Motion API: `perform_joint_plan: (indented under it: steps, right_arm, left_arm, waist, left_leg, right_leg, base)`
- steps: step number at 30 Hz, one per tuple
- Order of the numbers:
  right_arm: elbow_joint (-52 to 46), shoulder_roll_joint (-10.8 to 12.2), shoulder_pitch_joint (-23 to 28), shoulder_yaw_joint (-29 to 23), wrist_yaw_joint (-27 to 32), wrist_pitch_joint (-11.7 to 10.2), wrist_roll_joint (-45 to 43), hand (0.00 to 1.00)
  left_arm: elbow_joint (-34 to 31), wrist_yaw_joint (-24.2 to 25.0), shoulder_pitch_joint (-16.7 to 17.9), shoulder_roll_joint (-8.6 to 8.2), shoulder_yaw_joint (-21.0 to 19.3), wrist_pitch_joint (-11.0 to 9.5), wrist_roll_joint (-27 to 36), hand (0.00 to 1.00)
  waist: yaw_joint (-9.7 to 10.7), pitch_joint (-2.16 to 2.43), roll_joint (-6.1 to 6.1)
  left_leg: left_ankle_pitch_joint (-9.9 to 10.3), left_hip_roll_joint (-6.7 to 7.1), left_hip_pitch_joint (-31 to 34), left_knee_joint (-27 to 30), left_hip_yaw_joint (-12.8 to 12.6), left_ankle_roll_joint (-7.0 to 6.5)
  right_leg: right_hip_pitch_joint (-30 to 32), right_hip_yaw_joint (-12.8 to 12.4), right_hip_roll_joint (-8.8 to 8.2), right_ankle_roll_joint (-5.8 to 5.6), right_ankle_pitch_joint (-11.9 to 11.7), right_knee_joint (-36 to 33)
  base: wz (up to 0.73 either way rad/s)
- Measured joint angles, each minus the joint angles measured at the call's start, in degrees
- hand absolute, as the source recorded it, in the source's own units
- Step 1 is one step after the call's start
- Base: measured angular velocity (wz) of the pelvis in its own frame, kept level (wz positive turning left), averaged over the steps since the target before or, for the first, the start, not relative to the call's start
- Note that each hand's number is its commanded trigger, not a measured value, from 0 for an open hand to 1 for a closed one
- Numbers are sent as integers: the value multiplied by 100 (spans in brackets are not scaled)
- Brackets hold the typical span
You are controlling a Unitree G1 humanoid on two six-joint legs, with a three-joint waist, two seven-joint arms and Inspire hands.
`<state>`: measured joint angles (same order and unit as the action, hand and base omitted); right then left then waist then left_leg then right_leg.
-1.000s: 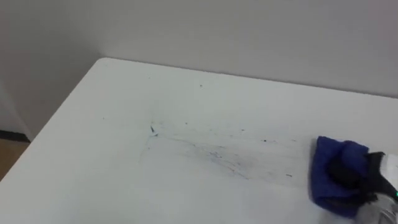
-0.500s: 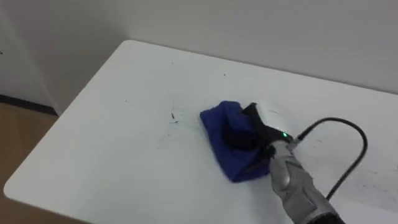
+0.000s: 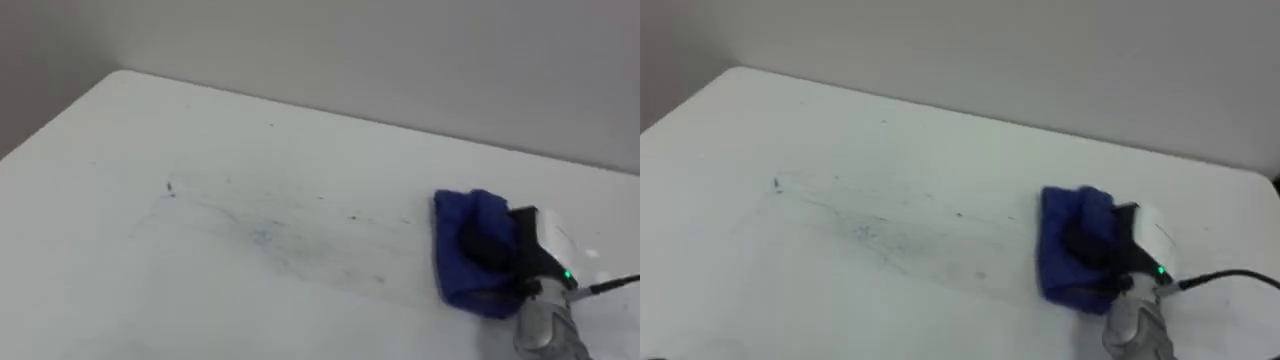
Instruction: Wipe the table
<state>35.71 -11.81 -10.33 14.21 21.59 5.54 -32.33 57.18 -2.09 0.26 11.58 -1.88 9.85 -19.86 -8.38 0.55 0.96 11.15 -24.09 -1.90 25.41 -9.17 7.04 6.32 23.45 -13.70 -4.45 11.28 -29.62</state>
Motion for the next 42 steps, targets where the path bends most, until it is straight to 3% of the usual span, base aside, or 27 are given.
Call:
perform_joint_plan:
  steps: [1, 2, 4, 5, 6, 7, 8, 11, 13, 15, 17, 18, 19, 20, 22, 24, 26, 27, 29, 31, 32, 34, 36, 37, 39, 41, 42]
  right_arm:
    - [-119, 158, -304, 258, -283, 287, -222, 100]
    - [-151, 238, -469, 358, -433, 386, -335, 100]
    - [-160, 471, -1048, 730, -910, 517, -488, 100]
    - [-166, 506, -1117, 750, -999, 511, -537, 100]
    - [-175, 508, -1170, 746, -1131, 488, -730, 100]
    - [-161, 483, -1155, 742, -1220, 465, -845, 100]
    - [-138, 484, -1120, 740, -1254, 442, -848, 100]
    - [-87, 396, -487, 412, -992, -16, -816, 100]
    - [-62, 289, 80, -116, -469, -653, -619, 100]
    - [-299, -32, 702, -678, -25, -882, -470, 100]
    - [-249, -328, 1280, -1289, 408, -916, -287, 100]
    - [-82, -451, 1619, -1677, 625, -926, -255, 100]
    - [228, -559, 1873, -1907, 745, -929, -81, 100]
    - [392, -610, 1973, -2012, 789, -929, 34, 100]
    - [824, -769, 2031, -2210, 825, -854, 501, 100]
    - [869, -787, 1935, -2196, 790, -740, 634, 100]
    - [850, -678, 1664, -2088, 731, -467, 653, 100]
    - [796, -600, 1417, -1973, 640, -187, 577, 100]
    - [396, -461, 1115, -1521, 384, 239, 366, 100]
    - [-609, -135, 578, -458, -217, 662, -616, 100]
    - [-810, -71, 408, -139, -357, 684, -882, 100]
    - [-1401, 502, -296, 852, -933, 746, -1703, 100]
    - [-1566, 752, -700, 1298, -1190, 745, -1993, 100]
    - [-1583, 862, -805, 1387, -1312, 713, -2005, 100]
    - [-1591, 890, -767, 1393, -1503, 692, -2009, 100]
    - [-1564, 867, -682, 1392, -1701, 696, -2007, 100]
    - [-1393, 785, -657, 1386, -1708, 657, -2007, 100]
  left_arm:
    - [20, 38, -33, -137, 101, -19, 3, 0]
    - [21, 56, -36, -174, 159, -19, 17, 0]
    - [-24, 171, -32, -206, 399, 44, 41, 0]
    - [-89, 184, -10, -209, 451, 76, 42, 0]
    - [-265, 244, 50, -217, 462, 113, 38, 0]
    - [-371, 268, 154, -189, 431, 112, 115, 0]
    - [-405, 267, 257, -157, 393, 112, 204, 0]
    - [-358, 257, 683, -61, 217, 177, 440, 0]
    - [-264, 249, 1013, -28, 34, 174, 254, 0]
    - [-244, 247, 1129, -22, -367, 187, -191, 0]
    - [-236, 218, 1189, 10, -727, 188, -370, 0]
    - [-244, 214, 1246, 44, -926, 172, -388, 0]
    - [-251, 214, 1328, 130, -975, 170, -450, 0]
    - [-257, 215, 1333, 172, -970, 170, -456, 0]
    - [-346, 215, 1307, 248, -809, 98, -452, 0]
    - [-303, 215, 1276, 214, -558, 92, -450, 0]
    - [-298, 215, 1267, 173, -324, 105, -451, 0]
    - [-236, 215, 1201, 143, -183, 133, -449, 0]
    - [-113, 215, 982, 62, 20, 259, -444, 0]
    - [-104, 215, 676, 15, 159, 386, -455, 0]
    - [-103, 215, 597, 20, 202, 405, -445, 0]
    - [-193, 215, 256, -35, 338, 469, -451, 0]
    - [-346, 215, 99, -166, 431, 434, -449, 0]
    - [-532, 215, 46, -266, 452, 389, -445, 0]
    - [-692, 215, 105, -392, 474, 364, -436, 0]
    - [-844, 215, 315, -397, 483, 383, -315, 0]
    - [-843, 215, 394, -385, 458, 396, -186, 0]
  waist:
    - [-13, -11, 41]
    - [-23, -27, 49]
    - [-133, -127, 22]
    - [-166, -140, 5]
    - [-292, -155, -26]
    - [-481, -165, -42]
    - [-571, -149, -18]
    - [-426, -114, -13]
    - [-105, -95, -7]
    - [129, -98, 29]
    - [251, -82, 74]
    - [309, -44, 181]
    - [376, 68, 207]
    - [393, 104, 237]
    - [362, 106, 333]
    - [354, 102, 331]
    - [318, 99, 326]
    - [255, 81, 300]
    - [-5, 52, 241]
    - [-267, -81, 206]
    - [-283, -89, 206]
    - [-296, -100, 236]
    - [-336, -119, 290]
    - [-449, -118, 312]
    - [-626, -116, 288]
    - [-746, -108, 278]
    - [-809, -182, 231]
  left_leg:
    - [59, 203, 263, 352, -15, -61]
    - [131, 333, 396, 541, -9, -101]
    - [523, 1065, 853, 1021, 131, -300]
    - [570, 1262, 953, 1011, 151, -363]
    - [593, 1681, 1084, 830, 139, -436]
    - [439, 1996, 1114, 516, 159, -745]
    - [365, 2073, 1067, 362, 183, -829]
    - [83, 2104, 659, -425, 167, -742]
    - [-138, 2202, 495, -893, 235, -762]
    - [-361, 2308, 426, -1228, 393, -810]
    - [-478, 2389, 289, -1464, 476, -817]
    - [-479, 2402, 207, -1483, 523, -844]
    - [-450, 2399, 153, -1453, 614, -884]
    - [-442, 2403, 110, -1435, 629, -895]
    - [-410, 2393, 77, -1341, 633, -917]
    - [-410, 2398, 64, -1344, 593, -918]
    - [-410, 2392, 47, -1322, 539, -919]
    - [-403, 2384, 48, -1293, 514, -930]
    - [-392, 2389, 111, -1269, 530, -947]
    - [-393, 2434, 214, -1263, 776, -946]
    - [-393, 2462, 254, -1263, 907, -946]
    - [-424, 2545, 421, -1254, 1303, -902]
    - [-467, 2585, 464, -1272, 1382, -837]
    - [-479, 2587, 443, -1272, 1391, -821]
    - [-483, 2562, 382, -1287, 1394, -805]
    - [-533, 2558, 344, -1415, 1395, -722]
    - [-560, 2566, 334, -1467, 1410, -735]
  right_leg:
    - [90, -26, 105, 136, 80, -6]
    - [134, -74, 136, 207, 105, -1]
    - [186, -154, 383, 494, 142, 58]
    - [183, -158, 446, 540, 133, 112]
    - [175, -163, 564, 619, 103, 217]
    - [193, -265, 678, 670, 71, 322]
    - [200, -326, 716, 694, 45, 382]
    - [-181, -359, 945, 671, -225, 1146]
    - [-387, -259, 984, 632, -401, 1568]
    - [-511, -105, 962, 615, -532, 1806]
    - [-675, 0, 921, 569, -587, 1926]
    - [-781, 40, 894, 538, -576, 1967]
    - [-882, 37, 895, 530, -539, 1979]
    - [-942, 25, 898, 520, -519, 1978]
    - [-983, -245, 984, 480, -489, 1971]
    - [-955, -328, 996, 469, -482, 1988]
    - [-916, -431, 1016, 470, -482, 1971]
    - [-843, -576, 1069, 470, -482, 1971]
    - [-723, -635, 1095, 473, -484, 1960]
    - [-543, -565, 1139, 477, -489, 1985]
    - [-514, -517, 1152, 483, -495, 1995]
    - [-411, -295, 1153, 472, -507, 2000]
    - [-414, -301, 1146, 474, -634, 1989]
    - [-473, -354, 1159, 543, -691, 1956]
    - [-565, -366, 1188, 711, -584, 1949]
    - [-569, -353, 1179, 765, -493, 1926]
    - [-585, -332, 1169, 799, -489, 1920]
  base:
    - [-29]
    - [-33]
    - [-35]
    - [-30]
    - [-34]
    - [-50]
    - [-46]
    - [3]
    - [28]
    - [44]
    - [33]
    - [29]
    - [27]
    - [22]
    - [-6]
    - [-35]
    - [-44]
    - [-65]
    - [-85]
    - [-93]
    - [-56]
    - [18]
    - [99]
    - [116]
    - [112]
    - [59]
    - [6]
